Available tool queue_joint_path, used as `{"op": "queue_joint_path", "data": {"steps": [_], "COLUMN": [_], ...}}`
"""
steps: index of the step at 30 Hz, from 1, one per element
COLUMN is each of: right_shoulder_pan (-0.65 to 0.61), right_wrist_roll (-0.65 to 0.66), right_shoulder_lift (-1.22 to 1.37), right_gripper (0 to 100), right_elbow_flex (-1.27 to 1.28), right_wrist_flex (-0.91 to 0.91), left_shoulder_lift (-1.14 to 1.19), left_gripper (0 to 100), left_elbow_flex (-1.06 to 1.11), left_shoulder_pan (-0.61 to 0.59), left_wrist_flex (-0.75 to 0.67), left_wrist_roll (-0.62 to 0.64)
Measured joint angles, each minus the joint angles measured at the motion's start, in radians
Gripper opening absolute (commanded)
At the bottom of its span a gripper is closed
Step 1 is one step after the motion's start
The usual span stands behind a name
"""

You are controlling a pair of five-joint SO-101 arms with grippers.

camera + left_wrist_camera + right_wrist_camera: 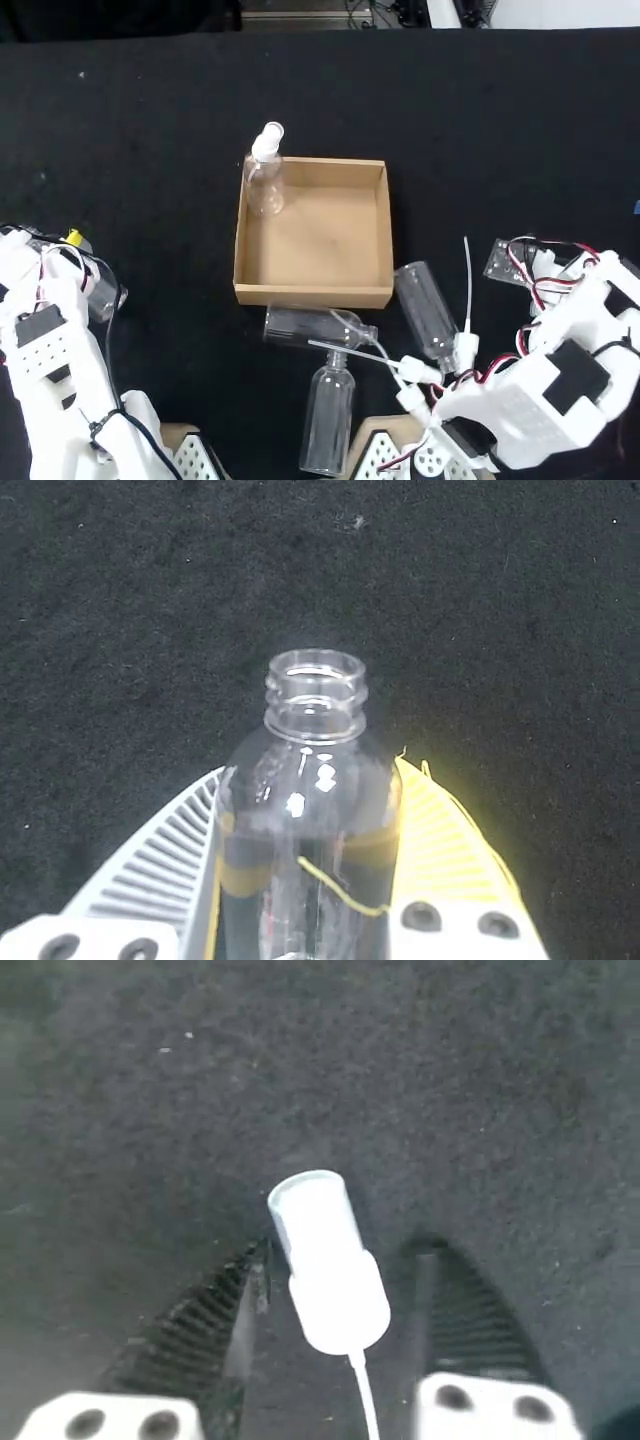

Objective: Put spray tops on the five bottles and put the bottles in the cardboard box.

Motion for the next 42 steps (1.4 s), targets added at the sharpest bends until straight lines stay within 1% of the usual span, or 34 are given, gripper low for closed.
{"op": "queue_joint_path", "data": {"steps": [2,4,5,7,12,14,15,17,19,23,27,30,33,37,39,42], "right_shoulder_pan": [0.000,0.000,0.000,-0.003,-0.018,-0.017,-0.017,-0.028,-0.037,-0.048,-0.044,-0.044,-0.044,-0.055,-0.066,-0.068], "right_wrist_roll": [-0.048,-0.160,-0.239,-0.436,-1.031,-1.214,-1.257,-1.266,-1.238,-1.114,-0.988,-0.931,-0.924,-1.017,-1.063,-1.089], "right_shoulder_lift": [0.000,-0.003,-0.003,-0.017,-0.083,-0.086,-0.086,-0.086,-0.086,-0.086,-0.084,-0.081,-0.081,-0.081,-0.081,-0.081], "right_gripper": [4.0,2.5,1.3,1.1,1.9,7.0,10.9,17.9,21.4,21.5,21.5,21.5,21.5,21.3,17.9,12.9], "right_elbow_flex": [0.000,0.000,0.000,0.000,-0.011,-0.025,-0.032,-0.037,-0.037,-0.037,-0.037,-0.037,-0.037,-0.037,-0.037,-0.037], "right_wrist_flex": [-0.005,-0.011,-0.011,-0.011,0.003,0.060,0.094,0.163,0.212,0.259,0.269,0.269,0.275,0.275,0.275,0.275], "left_shoulder_lift": [0.000,0.000,0.000,0.000,0.000,0.000,0.000,0.000,0.000,0.000,0.000,0.000,0.000,0.000,0.000,0.000], "left_gripper": [3,3,3,3,3,3,3,3,3,3,3,3,3,3,3,3], "left_elbow_flex": [0.000,0.000,0.000,0.000,0.000,0.000,0.000,0.000,0.000,0.000,0.000,0.000,0.000,0.000,0.000,0.000], "left_shoulder_pan": [0.000,0.000,0.000,0.000,0.000,0.000,0.000,0.000,0.000,0.000,0.000,0.000,0.000,0.000,0.000,0.000], "left_wrist_flex": [0.000,0.000,0.000,0.000,0.000,0.000,0.000,0.000,0.000,0.000,0.000,0.000,0.000,0.000,0.000,0.000], "left_wrist_roll": [0.000,0.000,0.000,0.000,0.000,0.000,0.000,0.000,0.000,0.000,0.000,0.000,0.000,0.000,0.000,0.000]}}
